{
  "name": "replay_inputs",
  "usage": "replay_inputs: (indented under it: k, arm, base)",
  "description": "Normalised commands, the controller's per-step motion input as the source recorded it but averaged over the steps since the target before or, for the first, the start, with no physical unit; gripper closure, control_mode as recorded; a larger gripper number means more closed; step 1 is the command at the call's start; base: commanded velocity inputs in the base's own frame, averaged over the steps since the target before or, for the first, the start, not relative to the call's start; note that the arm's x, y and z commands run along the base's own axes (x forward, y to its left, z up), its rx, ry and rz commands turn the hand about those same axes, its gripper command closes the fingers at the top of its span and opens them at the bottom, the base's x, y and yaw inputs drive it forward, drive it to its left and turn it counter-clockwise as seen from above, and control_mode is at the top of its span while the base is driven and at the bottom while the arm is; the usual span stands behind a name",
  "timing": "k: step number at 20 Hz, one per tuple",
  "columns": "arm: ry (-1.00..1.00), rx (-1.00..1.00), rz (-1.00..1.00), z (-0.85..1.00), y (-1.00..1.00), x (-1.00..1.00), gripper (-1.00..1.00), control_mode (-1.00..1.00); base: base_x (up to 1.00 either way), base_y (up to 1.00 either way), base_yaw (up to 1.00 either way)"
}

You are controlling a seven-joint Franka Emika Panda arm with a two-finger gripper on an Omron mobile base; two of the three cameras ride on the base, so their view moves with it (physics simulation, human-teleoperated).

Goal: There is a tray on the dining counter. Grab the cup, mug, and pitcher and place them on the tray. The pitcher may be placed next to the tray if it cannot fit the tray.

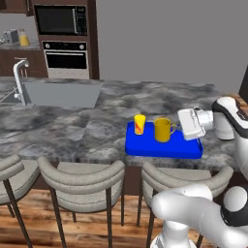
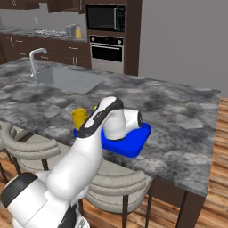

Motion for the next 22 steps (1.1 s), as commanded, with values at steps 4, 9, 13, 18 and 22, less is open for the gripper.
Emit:
replay_inputs:
  k: [4, 9, 13, 18, 22]
  arm:
    - [0.0, 0.0, 0.01, -0.36, 0.0, 0.45, 1.0, -1.0]
    - [0.0, 0.0, 0.0, -0.35, 0.0, 0.49, 1.0, -1.0]
    - [0.0, 0.0, 0.0, -0.41, 0.0, 0.5, 1.0, -1.0]
    - [0.0, 0.0, 0.0, -0.32, 0.0, 0.42, 1.0, -1.0]
    - [0.0, 0.0, 0.0, -0.26, 0.0, 0.36, 1.0, -1.0]
  base:
    - [0.0, 0.0, 0.0]
    - [0.0, 0.0, 0.0]
    - [0.0, 0.0, 0.0]
    - [0.0, 0.0, 0.0]
    - [0.0, 0.0, 0.0]
